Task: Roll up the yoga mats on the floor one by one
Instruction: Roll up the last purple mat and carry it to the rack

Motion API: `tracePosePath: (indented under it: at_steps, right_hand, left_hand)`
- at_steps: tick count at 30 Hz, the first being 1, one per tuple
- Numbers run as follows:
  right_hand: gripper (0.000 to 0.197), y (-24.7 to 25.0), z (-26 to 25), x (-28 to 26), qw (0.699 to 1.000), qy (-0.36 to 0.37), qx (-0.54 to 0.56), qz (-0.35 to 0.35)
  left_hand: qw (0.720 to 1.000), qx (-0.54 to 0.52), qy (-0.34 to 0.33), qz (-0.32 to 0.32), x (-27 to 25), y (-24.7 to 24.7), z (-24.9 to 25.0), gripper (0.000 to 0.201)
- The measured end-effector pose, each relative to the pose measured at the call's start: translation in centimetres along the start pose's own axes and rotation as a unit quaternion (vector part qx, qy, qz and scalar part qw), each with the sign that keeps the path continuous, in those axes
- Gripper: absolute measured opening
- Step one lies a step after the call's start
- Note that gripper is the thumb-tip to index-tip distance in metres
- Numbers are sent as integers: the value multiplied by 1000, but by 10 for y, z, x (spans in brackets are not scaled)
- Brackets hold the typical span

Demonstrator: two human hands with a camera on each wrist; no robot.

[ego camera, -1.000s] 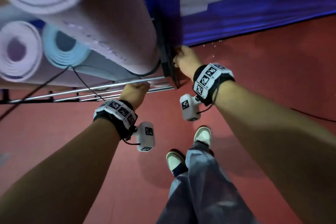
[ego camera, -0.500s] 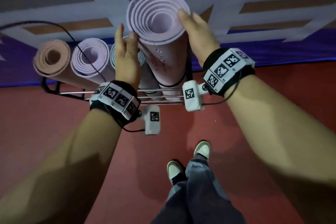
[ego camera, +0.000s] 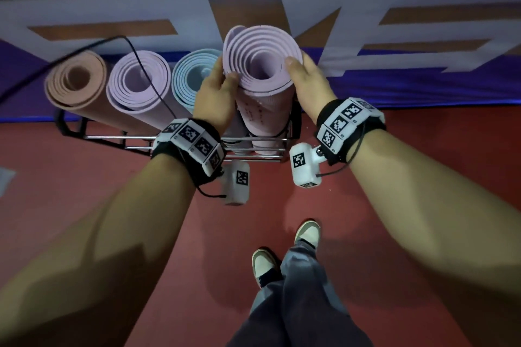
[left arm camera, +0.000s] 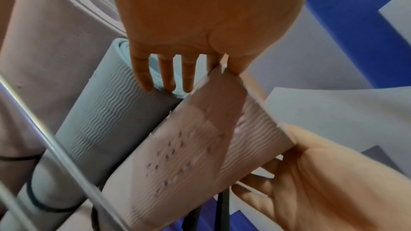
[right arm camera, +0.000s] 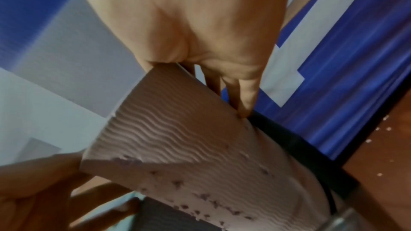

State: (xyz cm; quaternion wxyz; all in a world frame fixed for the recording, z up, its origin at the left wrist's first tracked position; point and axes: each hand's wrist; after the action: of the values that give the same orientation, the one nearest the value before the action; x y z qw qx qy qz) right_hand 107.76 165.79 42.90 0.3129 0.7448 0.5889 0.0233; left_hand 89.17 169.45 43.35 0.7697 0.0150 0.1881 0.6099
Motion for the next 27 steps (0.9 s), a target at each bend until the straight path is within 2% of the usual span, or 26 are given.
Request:
tracePosePath:
  at_steps: [4, 7, 10, 11, 13, 15, 17, 19, 22, 27]
  right_hand:
    - [40, -14, 25, 2, 993, -15, -114, -35]
    - [45, -18, 28, 7, 987, -15, -159, -24]
    - [60, -18, 21, 11, 986, 14, -167, -3]
    - [65, -19, 17, 10, 977, 41, -207, 11]
    - [72, -23, 8, 8, 937, 108, -331, 38]
    - [70, -30, 0, 8, 898, 157, -410, 27]
    - [67, -37, -2, 10, 870, 171, -463, 7]
    - [64, -42, 0, 12, 843, 172, -510, 16]
    - [64, -45, 3, 12, 825, 173, -537, 31]
    - [65, -52, 11, 12, 818, 164, -550, 31]
  left_hand:
    - [974, 225, 34, -10, 5, -6, -15, 52]
    - [967, 252, 25, 21, 7, -6, -19, 48]
    - [968, 247, 0, 39, 11, -8, -16, 47]
    - [964, 262, -9, 47, 11, -8, -13, 51]
    - [949, 309, -33, 51, 9, -11, -10, 54]
    - [947, 317, -43, 40, 12, -10, -12, 58]
    - [956, 291, -25, 27, 15, -8, -15, 62]
    - [957, 288, -25, 21, 16, -8, -21, 63]
    - [947, 315, -52, 32, 17, -9, -23, 66]
    - [940, 329, -64, 56, 15, -15, -32, 67]
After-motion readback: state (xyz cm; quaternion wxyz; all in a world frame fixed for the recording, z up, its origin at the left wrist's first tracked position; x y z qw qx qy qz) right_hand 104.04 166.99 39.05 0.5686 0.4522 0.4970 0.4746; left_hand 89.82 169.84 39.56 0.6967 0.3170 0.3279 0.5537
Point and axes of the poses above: each hand's wrist, its own x-axis towards the middle knuckle, its own y-axis out of the back of the hand, z = x × y, and after that the axes turned 15 degrees about -x, right-handed
